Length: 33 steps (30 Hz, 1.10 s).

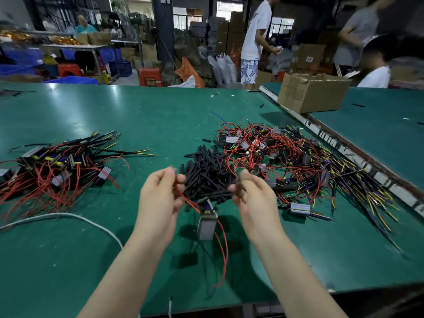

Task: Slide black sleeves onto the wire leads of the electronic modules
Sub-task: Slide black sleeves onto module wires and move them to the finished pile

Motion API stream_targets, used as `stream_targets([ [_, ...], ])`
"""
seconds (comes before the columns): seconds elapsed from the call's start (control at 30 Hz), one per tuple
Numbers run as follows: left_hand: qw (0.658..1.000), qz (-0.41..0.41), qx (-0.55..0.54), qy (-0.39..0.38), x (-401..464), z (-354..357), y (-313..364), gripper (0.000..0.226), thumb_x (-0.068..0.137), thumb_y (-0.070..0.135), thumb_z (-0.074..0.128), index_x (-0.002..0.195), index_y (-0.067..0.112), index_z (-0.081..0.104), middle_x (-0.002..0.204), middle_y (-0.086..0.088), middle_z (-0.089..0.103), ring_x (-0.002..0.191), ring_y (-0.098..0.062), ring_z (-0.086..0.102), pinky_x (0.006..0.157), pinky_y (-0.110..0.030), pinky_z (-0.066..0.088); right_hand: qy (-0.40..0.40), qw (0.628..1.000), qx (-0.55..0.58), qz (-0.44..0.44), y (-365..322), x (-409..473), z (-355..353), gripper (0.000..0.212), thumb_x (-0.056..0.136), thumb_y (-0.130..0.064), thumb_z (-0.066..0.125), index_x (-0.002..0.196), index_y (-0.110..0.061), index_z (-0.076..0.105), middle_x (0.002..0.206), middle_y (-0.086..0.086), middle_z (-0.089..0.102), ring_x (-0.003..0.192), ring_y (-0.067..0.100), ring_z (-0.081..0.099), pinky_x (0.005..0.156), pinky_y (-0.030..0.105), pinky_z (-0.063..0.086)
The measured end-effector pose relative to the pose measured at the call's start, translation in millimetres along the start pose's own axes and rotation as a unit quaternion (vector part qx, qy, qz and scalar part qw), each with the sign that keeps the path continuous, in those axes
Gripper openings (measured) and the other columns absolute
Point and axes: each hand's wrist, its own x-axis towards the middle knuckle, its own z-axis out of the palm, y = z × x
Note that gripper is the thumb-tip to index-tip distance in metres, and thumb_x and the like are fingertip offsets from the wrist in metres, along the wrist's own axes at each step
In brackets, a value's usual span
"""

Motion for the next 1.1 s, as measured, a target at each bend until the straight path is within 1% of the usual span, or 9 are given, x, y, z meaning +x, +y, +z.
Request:
stream_targets([
  [0.07,0.996,-0.049,-0.078,0.014,6.1,-6.6,1.6,0.016,0.099,0.017,0.047,0.084,0.016,0.051,0.064,0.006,0.058,0.05,-0.001,0.047,0.035,-0.012,0.027,0.034,0.996,0.068,0.048,3.0,3.9,-9.5,0.011,0.096,-0.01,0.054,0.085,-0.011,0.055,0.072,0.004,0.059,0.053,0.006,0.06,0.045,0.014,0.043],
  [0.2,0.998,-0.033,0.041,-0.022,4.7,-4.1,-10.6,0.012,0.098,0.026,0.05,0.088,0.02,0.054,0.066,0.008,0.065,0.05,0.001,0.048,0.04,-0.012,0.033,-0.036,0.994,0.055,0.087,15.8,1.2,-16.8,0.007,0.093,-0.011,0.058,0.085,-0.011,0.057,0.067,-0.001,0.066,0.052,0.005,0.059,0.046,0.013,0.044],
  [0.37,0.953,0.08,0.235,-0.176,-6.6,11.0,-21.8,0.025,0.082,0.044,0.06,0.085,0.019,0.065,0.062,0.013,0.063,0.06,0.002,0.055,0.063,-0.012,0.045,-0.117,0.993,0.007,0.024,17.3,2.0,-3.7,0.012,0.077,-0.026,0.067,0.083,-0.016,0.062,0.069,-0.001,0.066,0.056,0.009,0.057,0.053,0.017,0.046],
  [0.5,0.9,0.211,0.36,-0.128,-3.0,14.5,-27.4,0.016,0.087,0.031,0.062,0.073,0.025,0.059,0.075,0.005,0.061,0.075,-0.011,0.06,0.074,-0.031,0.049,-0.158,0.986,-0.04,-0.02,14.4,2.6,2.6,0.014,0.073,-0.032,0.068,0.077,-0.02,0.064,0.068,-0.003,0.065,0.059,0.008,0.058,0.057,0.02,0.043],
  [0.67,0.937,0.103,0.3,-0.147,4.1,19.4,-30.6,0.008,0.092,0.03,0.058,0.085,0.026,0.058,0.061,0.015,0.065,0.047,-0.001,0.051,0.051,-0.019,0.038,-0.126,0.982,-0.137,-0.01,9.7,14.1,4.9,0.018,0.088,-0.018,0.064,0.071,-0.023,0.067,0.06,-0.01,0.06,0.055,0.003,0.053,0.051,0.017,0.034],
  [0.8,0.923,0.102,0.345,-0.136,13.8,15.4,-30.4,0.012,0.089,0.025,0.062,0.078,0.024,0.066,0.058,0.009,0.066,0.044,0.002,0.047,0.055,-0.023,0.037,-0.124,0.986,-0.044,0.105,14.3,22.9,4.9,0.023,0.09,-0.012,0.059,0.07,-0.02,0.067,0.061,-0.003,0.059,0.052,0.01,0.05,0.05,0.021,0.031],
  [0.9,0.92,0.067,0.357,-0.144,14.6,12.1,-33.2,0.031,0.09,0.032,0.061,0.061,0.02,0.065,0.046,0.007,0.054,0.04,-0.004,0.041,0.049,-0.022,0.033,-0.113,0.988,0.013,0.106,21.3,26.7,2.6,0.022,0.087,-0.01,0.062,0.068,-0.019,0.066,0.058,-0.003,0.057,0.05,0.008,0.05,0.05,0.021,0.038],
  [1.0,0.961,0.007,0.218,-0.173,10.3,14.1,-37.8,0.027,0.093,0.02,0.058,0.066,0.018,0.065,0.053,0.003,0.052,0.038,-0.005,0.032,0.039,-0.016,0.026,-0.103,0.986,0.072,0.109,21.6,25.3,0.7,0.017,0.084,-0.01,0.064,0.069,-0.017,0.066,0.057,-0.004,0.058,0.046,0.005,0.051,0.044,0.015,0.042],
  [1.1,0.973,-0.045,0.134,-0.182,10.2,14.3,-37.5,0.019,0.093,0.013,0.056,0.077,0.01,0.066,0.058,0.004,0.056,0.036,-0.003,0.027,0.035,-0.013,0.022,-0.132,0.982,0.066,0.116,21.7,23.4,-4.1,0.013,0.08,-0.024,0.064,0.073,-0.017,0.072,0.062,-0.004,0.061,0.049,0.004,0.054,0.045,0.013,0.043],
])
